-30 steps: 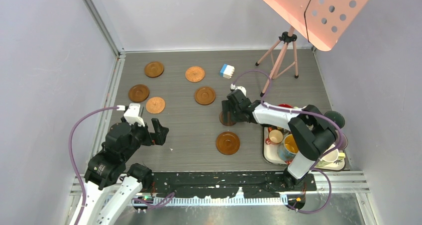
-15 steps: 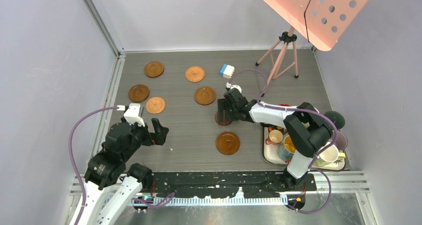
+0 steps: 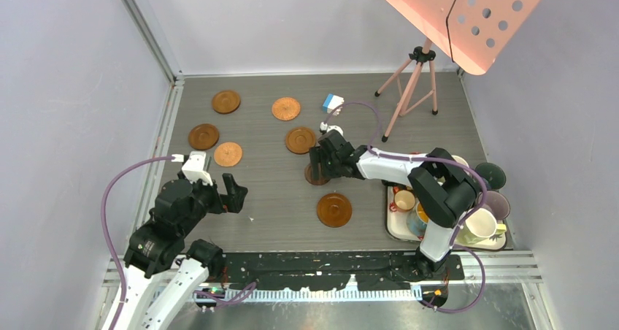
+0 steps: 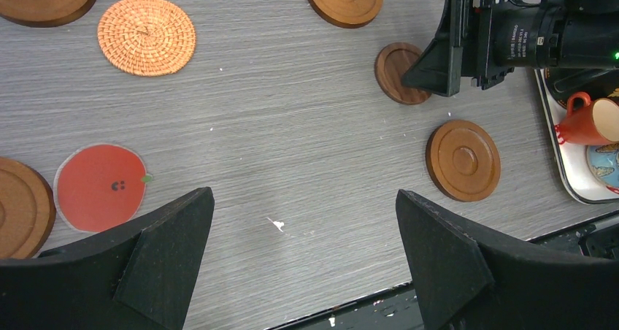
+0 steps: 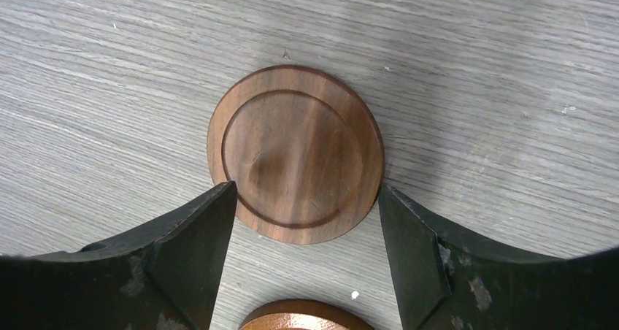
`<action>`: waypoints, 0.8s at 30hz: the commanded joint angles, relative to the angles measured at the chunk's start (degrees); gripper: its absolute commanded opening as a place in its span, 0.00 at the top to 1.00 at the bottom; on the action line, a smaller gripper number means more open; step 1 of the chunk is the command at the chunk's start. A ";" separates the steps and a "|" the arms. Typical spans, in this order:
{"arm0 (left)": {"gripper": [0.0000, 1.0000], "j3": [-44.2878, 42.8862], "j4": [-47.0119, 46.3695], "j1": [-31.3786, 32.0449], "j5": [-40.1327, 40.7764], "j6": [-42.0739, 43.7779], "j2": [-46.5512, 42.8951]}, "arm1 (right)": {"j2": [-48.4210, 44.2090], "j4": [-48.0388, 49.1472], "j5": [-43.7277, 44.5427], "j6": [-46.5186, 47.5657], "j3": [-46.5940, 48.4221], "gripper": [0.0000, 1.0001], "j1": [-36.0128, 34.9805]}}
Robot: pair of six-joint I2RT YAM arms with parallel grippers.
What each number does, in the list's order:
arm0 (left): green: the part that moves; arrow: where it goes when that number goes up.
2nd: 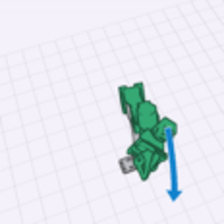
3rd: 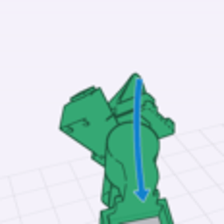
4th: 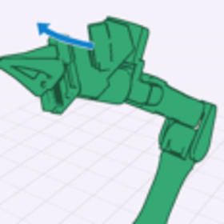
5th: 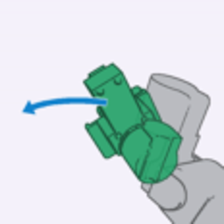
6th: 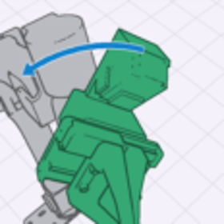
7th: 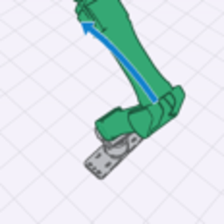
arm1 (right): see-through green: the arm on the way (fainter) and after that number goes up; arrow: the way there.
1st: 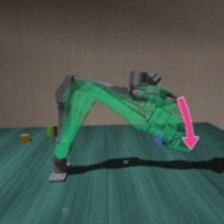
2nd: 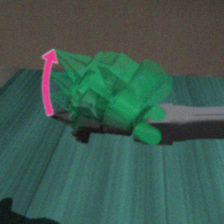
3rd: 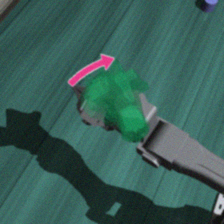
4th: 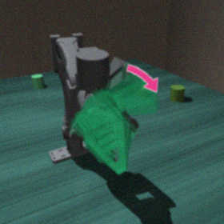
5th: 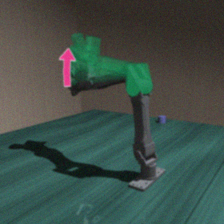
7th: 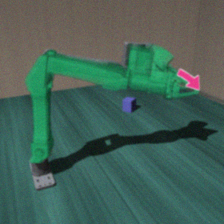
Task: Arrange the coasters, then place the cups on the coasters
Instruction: Move the coaster to the center of the board.
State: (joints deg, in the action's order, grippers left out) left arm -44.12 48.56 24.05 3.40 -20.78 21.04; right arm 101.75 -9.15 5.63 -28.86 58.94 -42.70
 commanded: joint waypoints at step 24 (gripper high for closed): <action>0.01 -1.60 -0.86 0.20 6.17 -2.53 6.23 | -15.30 -8.94 -1.96 -0.72 -7.36 0.47 -10.02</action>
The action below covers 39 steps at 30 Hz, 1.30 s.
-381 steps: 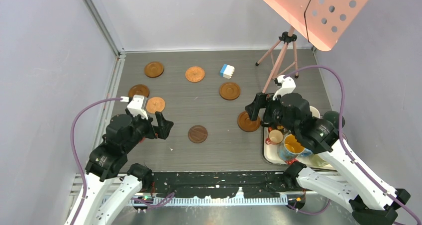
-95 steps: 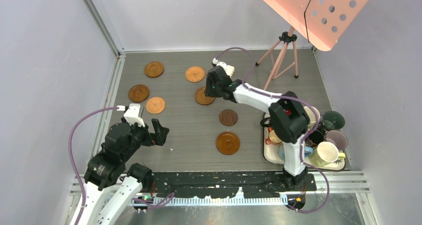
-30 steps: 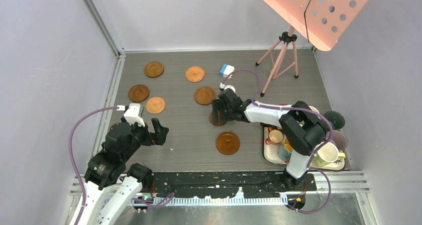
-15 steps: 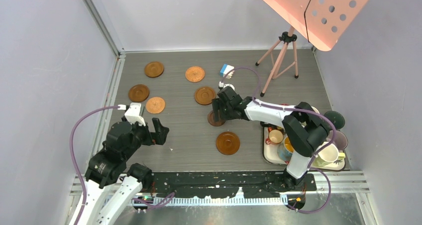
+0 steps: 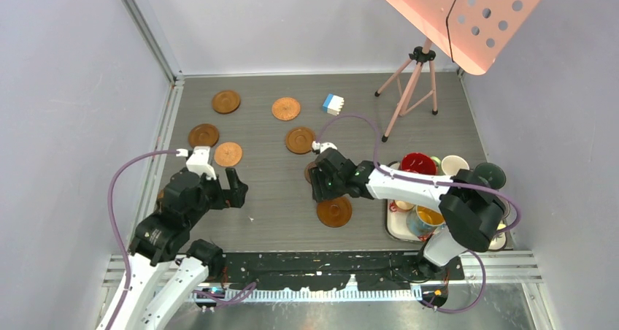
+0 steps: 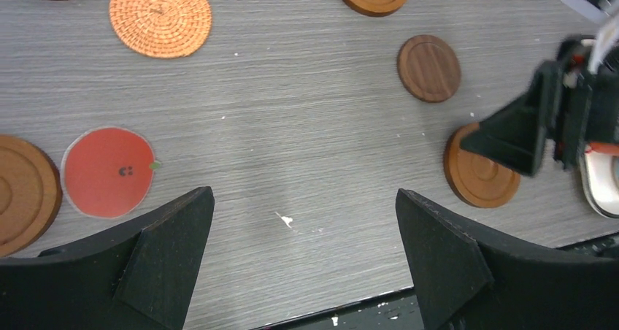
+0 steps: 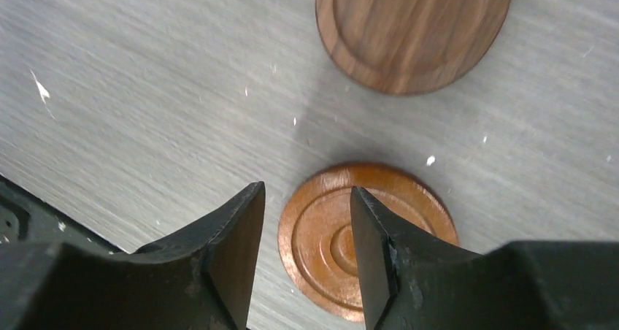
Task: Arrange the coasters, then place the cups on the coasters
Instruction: Move the coaster to the center of the board.
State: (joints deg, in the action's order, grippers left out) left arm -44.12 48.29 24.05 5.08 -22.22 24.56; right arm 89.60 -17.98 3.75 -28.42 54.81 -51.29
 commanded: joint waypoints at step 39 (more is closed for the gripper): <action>0.01 -2.76 -18.22 -16.41 8.18 -18.71 27.10 | -23.26 9.52 -5.61 -0.83 -14.87 0.53 -2.24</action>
State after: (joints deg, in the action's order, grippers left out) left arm -44.99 37.19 14.85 21.47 -37.41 48.07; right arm 70.28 -12.21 -0.36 -29.32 39.29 -53.30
